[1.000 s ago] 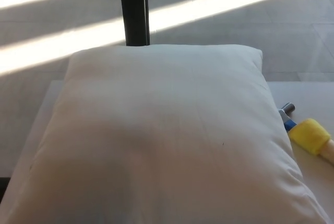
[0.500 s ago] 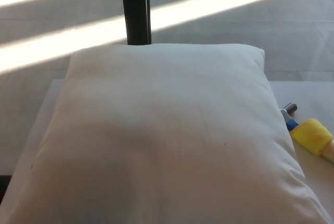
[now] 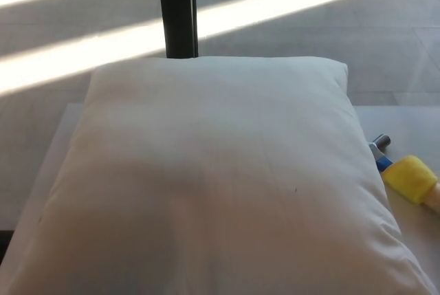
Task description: A hammer is kept on the right hand side and a pillow is kept on the left hand side on the desk infront of the robot and the robot uses its right hand to pick up the hammer and makes a downward swinging motion to hit the pillow
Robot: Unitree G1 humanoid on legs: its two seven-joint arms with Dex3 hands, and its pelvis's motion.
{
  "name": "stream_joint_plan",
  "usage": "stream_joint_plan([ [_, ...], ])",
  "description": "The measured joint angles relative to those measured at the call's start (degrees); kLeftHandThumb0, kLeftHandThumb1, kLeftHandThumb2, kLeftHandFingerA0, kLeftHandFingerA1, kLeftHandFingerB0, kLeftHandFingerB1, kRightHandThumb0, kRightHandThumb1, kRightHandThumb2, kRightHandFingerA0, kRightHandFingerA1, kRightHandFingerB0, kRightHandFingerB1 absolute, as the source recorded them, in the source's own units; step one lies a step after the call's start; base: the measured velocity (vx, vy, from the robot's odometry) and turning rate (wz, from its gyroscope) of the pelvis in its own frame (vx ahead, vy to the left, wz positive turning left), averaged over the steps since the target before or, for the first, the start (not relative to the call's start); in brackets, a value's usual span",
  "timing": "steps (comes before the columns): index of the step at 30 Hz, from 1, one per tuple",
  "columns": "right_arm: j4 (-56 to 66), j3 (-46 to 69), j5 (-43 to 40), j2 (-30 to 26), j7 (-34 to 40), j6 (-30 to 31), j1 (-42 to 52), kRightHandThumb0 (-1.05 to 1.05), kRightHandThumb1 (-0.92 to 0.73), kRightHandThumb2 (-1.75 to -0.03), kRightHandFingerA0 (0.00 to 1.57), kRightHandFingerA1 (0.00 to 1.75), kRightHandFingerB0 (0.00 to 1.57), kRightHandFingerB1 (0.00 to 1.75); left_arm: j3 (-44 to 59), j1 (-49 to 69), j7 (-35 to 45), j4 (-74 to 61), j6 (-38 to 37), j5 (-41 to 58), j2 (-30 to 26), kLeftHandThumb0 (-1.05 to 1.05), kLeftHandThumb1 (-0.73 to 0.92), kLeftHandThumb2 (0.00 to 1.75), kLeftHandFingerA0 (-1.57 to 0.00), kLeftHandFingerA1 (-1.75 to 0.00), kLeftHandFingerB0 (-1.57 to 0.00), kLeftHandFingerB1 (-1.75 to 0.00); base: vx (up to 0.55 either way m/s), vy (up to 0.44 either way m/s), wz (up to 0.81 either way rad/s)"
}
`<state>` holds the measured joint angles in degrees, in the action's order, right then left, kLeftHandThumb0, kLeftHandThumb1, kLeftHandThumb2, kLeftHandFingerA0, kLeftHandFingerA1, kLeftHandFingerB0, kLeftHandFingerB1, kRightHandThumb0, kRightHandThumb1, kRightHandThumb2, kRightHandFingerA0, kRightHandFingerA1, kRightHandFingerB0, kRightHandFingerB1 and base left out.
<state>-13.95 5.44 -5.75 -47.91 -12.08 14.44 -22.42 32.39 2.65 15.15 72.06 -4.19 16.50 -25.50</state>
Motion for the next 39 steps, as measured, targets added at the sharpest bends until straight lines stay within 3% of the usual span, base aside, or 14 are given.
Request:
stream_joint_plan([
  [1,-1.33,-1.14,0.84,0.00,-0.28,0.09,-1.20,-0.76,-0.68,-0.62,0.06,0.36,0.20,0.28,-0.30,0.03,-0.02,-0.09,-0.10,-0.09,-0.01,-0.57,0.71,0.61,-0.65,-0.57,-0.55,-0.49,0.00,0.000,0.00],
  [2,-2.69,-2.33,1.61,0.01,-0.50,0.16,-2.41,-0.76,-0.68,-0.62,0.06,0.36,0.20,0.28,-0.45,0.05,-0.03,-0.14,-0.21,-0.13,-0.01,-0.57,0.71,0.61,-0.65,-0.57,-0.55,-0.49,0.00,0.000,0.00],
  [3,-3.62,-3.17,2.15,0.01,-0.64,0.16,-3.18,-0.76,-0.53,-0.90,0.03,0.39,0.11,0.41,-0.48,0.06,-0.02,-0.12,-0.29,-0.13,-0.02,-0.57,0.71,0.61,-0.65,-0.57,-0.54,-0.49,0.00,0.000,0.00],
  [4,-5.36,-4.86,3.20,0.02,-0.95,0.16,-4.46,-0.72,-0.67,-0.60,0.08,0.37,0.20,0.29,-0.53,0.07,-0.02,-0.11,-0.37,-0.13,-0.02,-0.56,0.70,0.61,-0.67,-0.59,-0.56,-0.51,0.00,0.000,0.00],
  [5,-6.40,-5.77,3.83,0.03,-1.14,0.17,-5.10,-0.37,-0.37,-0.98,0.03,0.53,0.00,0.47,-0.53,0.10,0.00,-0.13,-0.44,-0.12,-0.02,-0.56,0.71,0.61,-0.67,-0.59,-0.57,-0.50,0.00,0.000,0.00],
  [6,-7.65,-7.04,4.58,0.04,-1.37,0.12,-5.79,-0.38,-0.37,-0.98,0.03,0.53,0.00,0.47,-0.53,0.19,0.00,-0.16,-0.54,-0.11,-0.01,-0.57,0.71,0.61,-0.70,-0.58,-0.58,-0.49,0.00,0.000,0.00],
  [7,-8.84,-8.20,5.34,0.06,-1.58,0.08,-6.28,-0.76,-0.53,-0.87,0.06,0.45,0.17,0.42,-0.63,0.26,-0.02,-0.17,-0.65,-0.14,-0.01,-0.58,0.70,0.61,-0.72,-0.60,-0.59,-0.50,0.00,0.000,0.00],
  [11,-13.77,-13.61,8.60,0.72,-2.25,-0.93,-7.76,-0.77,-0.52,-0.88,0.10,0.48,0.22,0.43,-1.26,0.36,-0.41,-0.02,-0.83,-0.30,-0.01,-0.57,0.71,0.61,-0.64,-0.60,-0.51,-0.50,0.00,0.000,0.00],
  [19,-22.07,-20.83,14.62,4.79,-2.45,-3.99,-11.67,-0.76,-0.52,-0.87,0.09,0.49,0.22,0.44,-1.69,0.45,-0.56,0.12,-1.50,-0.33,-0.01,-0.57,0.69,0.61,-0.73,-0.64,-0.60,-0.54,0.00,0.000,0.00],
  [39,-40.68,-30.61,27.56,13.94,-0.68,-7.76,-25.11,-0.73,-0.53,-0.88,0.12,0.50,0.21,0.43,-3.53,1.76,-1.74,0.81,-2.27,-0.64,-0.15,-0.59,0.73,0.62,-0.74,-0.59,-0.55,-0.49,0.00,0.000,0.00],
])
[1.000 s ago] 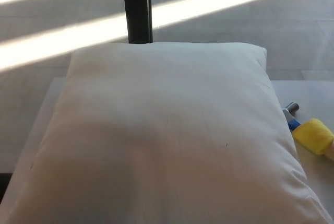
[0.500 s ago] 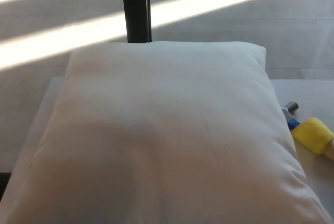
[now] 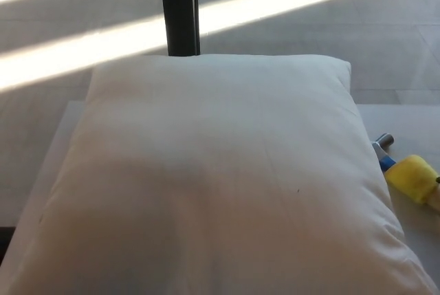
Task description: A hammer is kept on the right hand side and a pillow is kept on the left hand side on the desk infront of the robot and the robot uses its right hand to pick up the hammer and makes a downward swinging motion to hit the pillow
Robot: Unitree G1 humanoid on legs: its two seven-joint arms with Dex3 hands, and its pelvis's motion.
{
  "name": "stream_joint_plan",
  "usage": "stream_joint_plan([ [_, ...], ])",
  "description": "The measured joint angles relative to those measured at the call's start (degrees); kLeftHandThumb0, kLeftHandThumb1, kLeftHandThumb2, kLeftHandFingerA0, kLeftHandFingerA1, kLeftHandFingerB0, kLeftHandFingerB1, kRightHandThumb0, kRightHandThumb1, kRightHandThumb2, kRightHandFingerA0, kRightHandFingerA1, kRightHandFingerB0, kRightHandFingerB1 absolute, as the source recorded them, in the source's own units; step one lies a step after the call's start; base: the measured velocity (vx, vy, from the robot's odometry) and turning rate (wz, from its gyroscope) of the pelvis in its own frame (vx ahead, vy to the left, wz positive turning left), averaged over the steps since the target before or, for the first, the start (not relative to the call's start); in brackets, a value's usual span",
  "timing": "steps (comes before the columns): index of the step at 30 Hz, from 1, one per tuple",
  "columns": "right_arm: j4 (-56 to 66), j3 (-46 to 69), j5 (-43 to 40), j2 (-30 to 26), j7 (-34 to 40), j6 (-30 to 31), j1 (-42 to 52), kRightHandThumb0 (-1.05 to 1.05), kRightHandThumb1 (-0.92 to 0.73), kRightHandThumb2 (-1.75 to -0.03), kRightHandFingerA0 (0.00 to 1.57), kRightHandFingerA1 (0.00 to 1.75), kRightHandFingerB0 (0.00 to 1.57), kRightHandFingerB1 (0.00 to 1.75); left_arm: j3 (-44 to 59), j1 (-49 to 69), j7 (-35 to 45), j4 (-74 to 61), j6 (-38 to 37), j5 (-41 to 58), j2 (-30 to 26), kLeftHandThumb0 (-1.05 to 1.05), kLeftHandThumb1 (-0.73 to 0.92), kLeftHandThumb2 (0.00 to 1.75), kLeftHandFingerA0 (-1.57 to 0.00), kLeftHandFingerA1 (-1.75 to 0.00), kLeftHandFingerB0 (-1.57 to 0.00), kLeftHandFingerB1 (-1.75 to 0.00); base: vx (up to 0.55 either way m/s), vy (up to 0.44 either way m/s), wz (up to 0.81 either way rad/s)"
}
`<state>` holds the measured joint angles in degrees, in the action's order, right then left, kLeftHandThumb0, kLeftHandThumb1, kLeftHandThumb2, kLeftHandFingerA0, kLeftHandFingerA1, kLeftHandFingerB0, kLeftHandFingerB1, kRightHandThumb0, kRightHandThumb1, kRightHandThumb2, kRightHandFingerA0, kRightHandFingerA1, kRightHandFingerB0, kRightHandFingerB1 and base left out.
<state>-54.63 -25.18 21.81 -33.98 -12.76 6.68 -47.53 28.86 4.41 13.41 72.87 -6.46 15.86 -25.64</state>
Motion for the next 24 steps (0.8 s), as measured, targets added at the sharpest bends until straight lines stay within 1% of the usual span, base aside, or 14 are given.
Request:
stream_joint_plan([
  [2,-1.77,-0.69,1.01,0.61,0.36,-0.09,-0.80,-0.74,-0.53,-0.88,0.10,0.51,0.21,0.44,-0.31,0.10,0.00,0.02,-0.20,-0.05,-0.17,-0.60,0.75,0.62,-0.74,-0.58,-0.56,-0.47,0.00,0.000,0.00],
  [3,-2.24,-0.91,1.30,0.78,0.47,-0.12,-1.00,-0.74,-0.54,-0.88,0.11,0.51,0.21,0.43,-0.46,0.19,0.00,0.02,-0.31,-0.10,-0.26,-0.59,0.71,0.62,-0.76,-0.57,-0.58,-0.49,0.00,0.000,0.00],
  [5,-4.01,-1.69,2.45,1.90,0.94,-0.05,-1.50,-0.74,-0.54,-0.88,0.12,0.52,0.21,0.44,-0.65,0.27,-0.13,0.07,-0.40,-0.10,-0.55,-0.60,0.74,0.62,-0.73,-0.58,-0.56,-0.48,0.00,0.000,0.00],
  [6,-4.39,-1.93,2.82,2.40,1.02,-0.04,-1.52,-0.74,-0.53,-0.88,0.12,0.52,0.21,0.43,-0.73,0.24,-0.17,0.07,-0.43,-0.12,-0.64,-0.61,0.71,0.61,-0.78,-0.60,-0.61,-0.50,0.00,0.000,0.00],
  [9,-4.85,-2.94,4.03,3.97,1.33,-0.04,-1.43,-0.78,-0.53,-0.90,0.11,0.52,0.21,0.44,-0.93,0.17,-0.32,-0.05,-0.52,-0.10,-0.75,-0.60,0.73,0.62,-0.76,-0.61,-0.60,-0.50,0.00,0.000,0.00],
  [10,-4.94,-3.27,4.45,4.57,1.42,-0.06,-1.25,-0.79,-0.54,-0.90,0.11,0.52,0.20,0.43,-1.03,0.16,-0.39,-0.12,-0.53,-0.11,-0.75,-0.60,0.75,0.62,-0.73,-0.59,-0.56,-0.48,0.00,0.000,0.00],
  [11,-5.06,-3.62,4.89,5.09,1.48,-0.07,-1.10,-0.79,-0.54,-0.91,0.09,0.51,0.20,0.43,-1.21,0.17,-0.40,-0.16,-0.58,-0.12,-0.77,-0.60,0.74,0.62,-0.75,-0.59,-0.61,-0.49,0.00,0.000,0.00],
  [13,-5.13,-3.96,5.40,5.92,1.55,-0.07,-0.90,-0.80,-0.54,-0.92,0.08,0.52,0.19,0.43,-1.46,0.16,-0.50,-0.16,-0.67,-0.14,-0.77,-0.61,0.74,0.62,-0.77,-0.57,-0.59,-0.48,0.00,0.000,0.00],
  [17,-5.28,-4.70,6.54,7.56,1.96,0.05,-0.48,-0.78,-0.53,-0.90,0.07,0.52,0.18,0.43,-1.90,0.28,-0.53,-0.17,-1.03,-0.18,-0.77,-0.62,0.74,0.62,-0.75,-0.59,-0.61,-0.49,0.00,0.000,0.00],
  [18,-5.36,-4.76,6.91,7.84,2.14,0.18,-0.47,-0.77,-0.67,-0.60,0.09,0.49,0.25,0.31,-2.06,0.33,-0.53,-0.23,-1.24,-0.20,-0.77,-0.62,0.76,0.63,-0.69,-0.57,-0.55,-0.47,0.00,0.000,0.00],
  [20,-5.72,-4.74,7.29,8.38,2.38,0.54,-0.46,-0.77,-0.67,-0.60,0.09,0.49,0.25,0.31,-2.51,0.46,-0.47,-0.26,-1.45,-0.27,-0.80,-0.62,0.76,0.63,-0.69,-0.57,-0.55,-0.47,0.00,0.000,0.00],
  [21,-5.89,-4.71,7.44,8.68,2.51,0.79,-0.45,-0.78,-0.51,-0.89,0.05,0.51,0.16,0.43,-2.70,0.54,-0.41,-0.28,-1.64,-0.32,-0.80,-0.62,0.75,0.62,-0.73,-0.61,-0.55,-0.48,0.00,0.000,0.00],
  [23,-6.30,-4.68,7.68,9.22,2.84,1.49,-0.43,-0.77,-0.50,-0.87,0.05,0.52,0.15,0.42,-2.71,0.62,-0.29,-0.41,-1.85,-0.27,-0.80,-0.63,0.75,0.62,-0.74,-0.59,-0.56,-0.48,0.00,0.000,0.00],
  [24,-6.40,-4.65,7.75,9.35,2.94,1.69,-0.42,-0.77,-0.50,-0.85,0.06,0.54,0.13,0.40,-2.73,0.64,-0.26,-0.44,-1.91,-0.26,-0.81,-0.64,0.74,0.62,-0.76,-0.58,-0.60,-0.47,0.00,0.000,0.00],
])
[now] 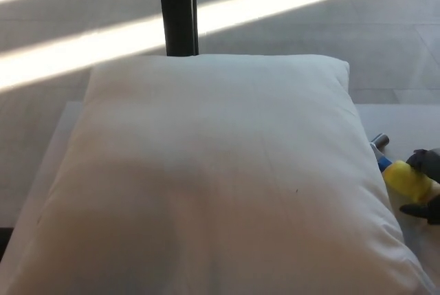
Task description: A hammer is kept on the right hand side and a pillow is kept on the left hand side on the desk infront of the robot and the robot uses its right hand to pick up the hammer and makes a downward swinging motion to hit the pillow
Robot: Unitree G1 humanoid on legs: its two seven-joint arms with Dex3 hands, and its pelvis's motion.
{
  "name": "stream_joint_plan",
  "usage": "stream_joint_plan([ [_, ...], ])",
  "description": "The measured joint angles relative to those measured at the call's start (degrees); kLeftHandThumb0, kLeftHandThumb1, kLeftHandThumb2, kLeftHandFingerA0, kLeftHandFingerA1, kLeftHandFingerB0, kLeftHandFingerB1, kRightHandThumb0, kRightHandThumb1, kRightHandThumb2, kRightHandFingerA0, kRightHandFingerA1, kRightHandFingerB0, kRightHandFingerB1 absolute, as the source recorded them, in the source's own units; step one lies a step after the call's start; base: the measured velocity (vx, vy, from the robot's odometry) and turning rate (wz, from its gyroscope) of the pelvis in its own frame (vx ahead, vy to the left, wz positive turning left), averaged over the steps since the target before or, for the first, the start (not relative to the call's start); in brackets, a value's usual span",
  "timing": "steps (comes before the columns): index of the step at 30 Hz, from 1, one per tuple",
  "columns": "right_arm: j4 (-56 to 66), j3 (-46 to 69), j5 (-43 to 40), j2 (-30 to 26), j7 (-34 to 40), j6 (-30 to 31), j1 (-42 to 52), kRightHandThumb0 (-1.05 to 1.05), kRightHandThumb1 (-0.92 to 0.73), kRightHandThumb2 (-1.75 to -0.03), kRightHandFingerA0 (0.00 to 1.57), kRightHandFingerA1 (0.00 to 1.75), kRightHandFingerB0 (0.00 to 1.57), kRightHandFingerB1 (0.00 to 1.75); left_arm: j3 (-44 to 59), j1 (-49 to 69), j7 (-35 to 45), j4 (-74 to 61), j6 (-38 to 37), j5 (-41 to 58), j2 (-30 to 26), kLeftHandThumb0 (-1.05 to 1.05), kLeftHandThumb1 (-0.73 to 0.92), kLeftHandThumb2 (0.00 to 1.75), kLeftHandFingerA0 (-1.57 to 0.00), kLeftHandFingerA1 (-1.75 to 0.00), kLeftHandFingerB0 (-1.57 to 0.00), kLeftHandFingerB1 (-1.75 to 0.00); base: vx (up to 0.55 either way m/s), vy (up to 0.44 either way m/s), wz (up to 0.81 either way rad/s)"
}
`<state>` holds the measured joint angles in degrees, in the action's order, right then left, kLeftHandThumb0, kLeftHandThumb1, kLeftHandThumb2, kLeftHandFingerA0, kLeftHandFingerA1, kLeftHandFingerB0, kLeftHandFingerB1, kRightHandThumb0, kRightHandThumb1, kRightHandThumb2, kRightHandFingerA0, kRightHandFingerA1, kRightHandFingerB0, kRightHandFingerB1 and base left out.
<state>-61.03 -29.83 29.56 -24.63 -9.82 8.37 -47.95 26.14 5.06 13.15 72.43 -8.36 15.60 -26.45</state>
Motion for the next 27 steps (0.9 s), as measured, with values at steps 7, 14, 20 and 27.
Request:
stream_joint_plan([
  [7,-1.73,0.85,1.41,0.82,4.09,1.63,1.72,-0.52,-0.62,-0.59,0.38,0.56,0.27,0.33,-1.02,0.36,-0.05,-0.10,-0.69,-0.50,-0.08,-0.62,0.77,0.63,-0.72,-0.57,-0.56,-0.47,0.00,0.000,0.00],
  [14,-1.86,5.63,1.43,1.47,12.51,0.38,5.27,-0.49,-0.51,-0.79,0.68,0.96,0.04,0.31,-0.54,0.37,-0.07,0.07,-0.76,-0.80,-0.07,-0.62,0.75,0.62,-0.71,-0.59,-0.55,-0.48,0.00,0.000,0.00],
  [20,-2.73,4.62,2.81,2.75,17.13,1.20,6.12,-0.27,-0.71,-0.61,0.90,1.05,0.50,0.39,0.10,0.21,0.34,-0.01,-0.79,-0.71,-0.03,-0.59,0.72,0.62,-0.74,-0.63,-0.60,-0.53,0.00,0.000,0.00],
  [27,-2.37,0.78,5.21,1.56,20.98,-1.77,8.07,-0.41,-0.44,-0.88,0.81,0.82,0.87,0.71,-0.13,0.13,0.69,-0.02,-0.88,-0.92,-0.01,-0.60,0.76,0.62,-0.72,-0.63,-0.60,-0.51,0.00,0.000,0.00],
])
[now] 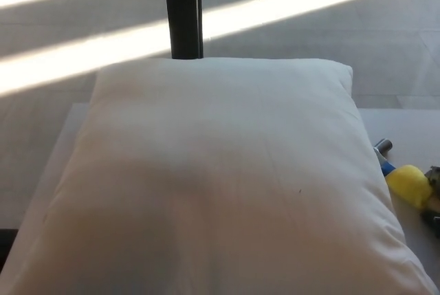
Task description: A hammer is kept on the right hand side and a pillow is kept on the left hand side on the desk infront of the robot and the robot uses its right hand to pick up the hammer and makes a downward swinging motion to hit the pillow
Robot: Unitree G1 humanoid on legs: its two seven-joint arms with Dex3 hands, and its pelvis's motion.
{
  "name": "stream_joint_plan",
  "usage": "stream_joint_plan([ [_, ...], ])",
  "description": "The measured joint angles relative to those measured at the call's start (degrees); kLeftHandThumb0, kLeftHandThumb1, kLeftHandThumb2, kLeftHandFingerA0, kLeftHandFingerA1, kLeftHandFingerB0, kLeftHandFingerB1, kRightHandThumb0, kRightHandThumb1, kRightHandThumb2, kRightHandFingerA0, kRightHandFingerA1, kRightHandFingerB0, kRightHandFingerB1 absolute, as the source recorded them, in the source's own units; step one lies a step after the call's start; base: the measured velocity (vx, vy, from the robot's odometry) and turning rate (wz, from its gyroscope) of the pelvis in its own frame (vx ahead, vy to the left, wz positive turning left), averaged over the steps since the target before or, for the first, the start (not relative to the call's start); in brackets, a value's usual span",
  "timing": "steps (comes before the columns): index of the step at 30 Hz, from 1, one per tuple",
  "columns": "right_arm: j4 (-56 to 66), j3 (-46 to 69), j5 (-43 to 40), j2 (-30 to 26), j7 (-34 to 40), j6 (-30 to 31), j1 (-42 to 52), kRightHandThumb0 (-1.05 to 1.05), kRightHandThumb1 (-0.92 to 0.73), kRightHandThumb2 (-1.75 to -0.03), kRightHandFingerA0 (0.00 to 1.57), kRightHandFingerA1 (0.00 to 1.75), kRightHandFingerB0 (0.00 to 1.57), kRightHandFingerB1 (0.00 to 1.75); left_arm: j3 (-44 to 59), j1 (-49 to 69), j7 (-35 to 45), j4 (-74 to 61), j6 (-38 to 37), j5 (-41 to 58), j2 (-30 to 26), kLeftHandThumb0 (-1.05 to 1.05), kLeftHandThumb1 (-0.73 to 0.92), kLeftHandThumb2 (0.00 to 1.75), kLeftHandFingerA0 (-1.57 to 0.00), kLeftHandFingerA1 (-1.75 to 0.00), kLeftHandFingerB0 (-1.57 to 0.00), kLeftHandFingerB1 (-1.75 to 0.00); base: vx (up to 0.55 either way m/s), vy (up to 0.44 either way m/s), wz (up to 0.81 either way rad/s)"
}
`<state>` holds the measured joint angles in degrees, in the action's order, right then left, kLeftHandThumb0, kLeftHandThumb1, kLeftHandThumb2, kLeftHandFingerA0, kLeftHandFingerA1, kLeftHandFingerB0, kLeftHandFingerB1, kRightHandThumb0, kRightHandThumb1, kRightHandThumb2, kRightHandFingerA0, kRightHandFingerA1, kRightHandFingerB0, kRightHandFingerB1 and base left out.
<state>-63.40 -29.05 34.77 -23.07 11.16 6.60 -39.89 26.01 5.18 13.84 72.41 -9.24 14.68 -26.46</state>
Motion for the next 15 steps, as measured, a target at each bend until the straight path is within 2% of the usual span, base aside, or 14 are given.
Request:
stream_joint_plan([
  [1,0.00,-0.67,0.44,-0.16,0.14,-0.39,0.02,-0.49,-0.43,-0.84,0.89,1.19,0.88,0.69,-0.03,-0.04,0.08,-0.01,-0.01,-0.01,0.00,-0.62,0.78,0.63,-0.73,-0.62,-0.61,-0.49,0.00,0.000,0.00],
  [2,0.00,-1.42,0.90,-0.36,0.22,-0.76,0.02,-0.41,-0.55,-0.56,0.83,1.56,0.93,0.58,-0.27,-0.04,0.12,-0.06,-0.06,-0.10,0.00,-0.63,0.77,0.63,-0.73,-0.61,-0.62,-0.49,0.00,0.000,0.00],
  [3,0.01,-1.95,1.17,-0.53,0.23,-1.06,0.02,-0.39,-0.52,-0.59,0.81,1.63,0.88,0.60,-0.48,-0.03,0.14,-0.10,-0.11,-0.18,0.00,-0.62,0.78,0.63,-0.71,-0.59,-0.60,-0.48,0.00,0.000,0.00],
  [4,0.07,-2.43,1.52,-0.70,0.23,-1.31,-0.02,-0.39,-0.52,-0.59,0.81,1.63,0.88,0.60,-0.67,-0.01,0.15,-0.14,-0.16,-0.27,0.00,-0.62,0.78,0.63,-0.71,-0.59,-0.60,-0.48,0.00,0.000,0.00],
  [5,0.36,-3.28,2.05,-1.15,0.22,-1.39,-0.11,-0.36,-0.56,-0.57,0.74,1.56,0.79,0.60,-0.91,0.04,0.15,-0.18,-0.19,-0.33,0.00,-0.62,0.77,0.63,-0.71,-0.59,-0.60,-0.49,0.00,0.000,0.00],
  [7,0.43,-4.06,2.46,-1.40,0.07,-1.32,-0.89,-0.38,-0.49,-0.54,0.66,1.13,0.83,0.56,-1.02,0.01,0.16,-0.18,-0.19,-0.33,0.03,-0.63,0.76,0.62,-0.72,-0.59,-0.61,-0.50,0.00,0.000,0.00],
  [8,0.36,-4.23,2.59,-1.41,-0.11,-1.24,-1.24,-0.38,-0.49,-0.54,0.66,1.13,0.83,0.56,-1.04,0.01,0.16,-0.17,-0.19,-0.33,0.05,-0.63,0.76,0.62,-0.72,-0.59,-0.61,-0.50,0.00,0.000,0.00],
  [9,0.24,-4.41,2.73,-1.41,-0.39,-1.10,-1.63,-0.27,-0.47,-0.54,0.79,0.97,0.73,0.51,-1.04,-0.01,0.16,-0.17,-0.19,-0.33,0.09,-0.63,0.75,0.62,-0.74,-0.59,-0.63,-0.49,0.00,0.000,0.00],
  [10,0.08,-4.58,2.91,-1.41,-0.66,-0.98,-1.98,-0.27,-0.47,-0.54,0.79,0.97,0.73,0.51,-1.04,-0.03,0.16,-0.17,-0.19,-0.31,0.12,-0.63,0.75,0.62,-0.74,-0.59,-0.63,-0.49,0.00,0.000,0.00],
  [11,-0.20,-4.78,3.06,-1.42,-1.09,-0.78,-2.44,-0.31,-0.65,-0.59,0.73,1.10,0.58,0.47,-1.04,-0.10,0.17,-0.17,-0.19,-0.31,0.17,-0.61,0.74,0.62,-0.68,-0.61,-0.59,-0.51,0.00,0.000,0.00],
  [12,-0.31,-4.90,3.12,-1.44,-1.34,-0.67,-2.61,-0.34,-0.69,-0.63,0.68,1.38,0.59,0.52,-1.00,-0.14,0.20,-0.17,-0.18,-0.29,0.20,-0.60,0.74,0.62,-0.70,-0.60,-0.61,-0.51,0.00,0.000,0.00],
  [13,-0.43,-5.19,3.24,-1.55,-1.64,-0.52,-2.79,-0.34,-0.69,-0.63,0.68,1.38,0.59,0.52,-0.88,-0.18,0.27,-0.16,-0.18,-0.24,0.25,-0.60,0.74,0.62,-0.70,-0.60,-0.61,-0.51,0.00,0.000,0.00],
  [14,-0.47,-5.46,3.33,-1.64,-1.81,-0.48,-2.84,-0.39,-0.72,-0.64,0.73,1.42,0.70,0.61,-0.78,-0.23,0.31,-0.16,-0.18,-0.21,0.28,-0.62,0.73,0.62,-0.73,-0.61,-0.64,-0.51,0.00,0.000,0.00],
  [15,-0.49,-5.71,3.38,-1.71,-1.94,-0.46,-2.89,-0.41,-0.83,-0.66,0.65,1.32,0.60,0.61,-0.72,-0.26,0.34,-0.16,-0.18,-0.18,0.30,-0.63,0.73,0.62,-0.74,-0.61,-0.64,-0.51,0.00,0.000,0.00],
])
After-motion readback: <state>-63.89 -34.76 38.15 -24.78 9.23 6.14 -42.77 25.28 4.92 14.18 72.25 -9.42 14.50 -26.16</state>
